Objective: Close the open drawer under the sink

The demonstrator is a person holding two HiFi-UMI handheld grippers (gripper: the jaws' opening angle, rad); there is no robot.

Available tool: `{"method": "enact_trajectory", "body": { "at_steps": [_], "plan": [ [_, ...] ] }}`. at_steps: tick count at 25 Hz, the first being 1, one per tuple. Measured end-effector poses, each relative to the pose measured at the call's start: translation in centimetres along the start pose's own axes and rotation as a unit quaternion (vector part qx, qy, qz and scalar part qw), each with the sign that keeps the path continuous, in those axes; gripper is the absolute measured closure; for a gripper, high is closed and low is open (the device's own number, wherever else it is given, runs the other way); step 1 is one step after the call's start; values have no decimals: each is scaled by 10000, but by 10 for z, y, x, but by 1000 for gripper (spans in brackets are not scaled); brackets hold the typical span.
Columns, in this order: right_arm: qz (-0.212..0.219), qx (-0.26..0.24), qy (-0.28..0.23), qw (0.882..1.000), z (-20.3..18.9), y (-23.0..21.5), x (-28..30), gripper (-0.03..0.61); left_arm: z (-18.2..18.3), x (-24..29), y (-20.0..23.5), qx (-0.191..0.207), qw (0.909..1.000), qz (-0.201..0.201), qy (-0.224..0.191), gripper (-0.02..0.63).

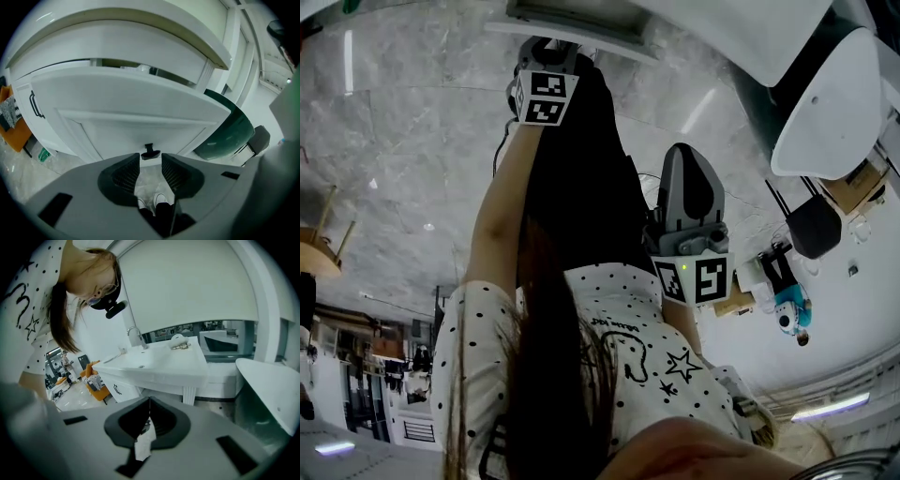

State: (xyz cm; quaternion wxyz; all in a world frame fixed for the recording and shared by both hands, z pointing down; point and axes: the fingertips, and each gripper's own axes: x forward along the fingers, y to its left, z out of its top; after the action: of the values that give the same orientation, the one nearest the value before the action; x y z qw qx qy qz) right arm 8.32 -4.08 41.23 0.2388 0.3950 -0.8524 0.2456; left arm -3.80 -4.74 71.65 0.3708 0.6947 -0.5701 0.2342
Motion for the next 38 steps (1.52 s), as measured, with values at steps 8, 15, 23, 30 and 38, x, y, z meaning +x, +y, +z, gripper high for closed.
{"method": "enact_trajectory", "body": {
  "at_steps": [8, 15, 23, 30, 38],
  "plan": [
    [-100, 78, 124, 9998, -1, 3, 7, 566, 1, 16, 6, 75, 10000, -20, 27, 474],
    [-213, 156, 187, 9995, -9, -2, 10, 565, -2, 15, 5, 46, 10000, -35, 50, 477],
    [-296, 232, 209, 9991, -10, -1, 15, 566, -2, 11, 11, 96, 9999, 25, 44, 478],
    [-287, 275, 250, 9989, -8, -4, 15, 566, 4, 10, 7, -30, 10000, 17, 37, 477],
    [-324, 317, 255, 9986, -9, -12, 16, 566, 14, 17, 8, -34, 10000, 73, 16, 477]
  ]
}}
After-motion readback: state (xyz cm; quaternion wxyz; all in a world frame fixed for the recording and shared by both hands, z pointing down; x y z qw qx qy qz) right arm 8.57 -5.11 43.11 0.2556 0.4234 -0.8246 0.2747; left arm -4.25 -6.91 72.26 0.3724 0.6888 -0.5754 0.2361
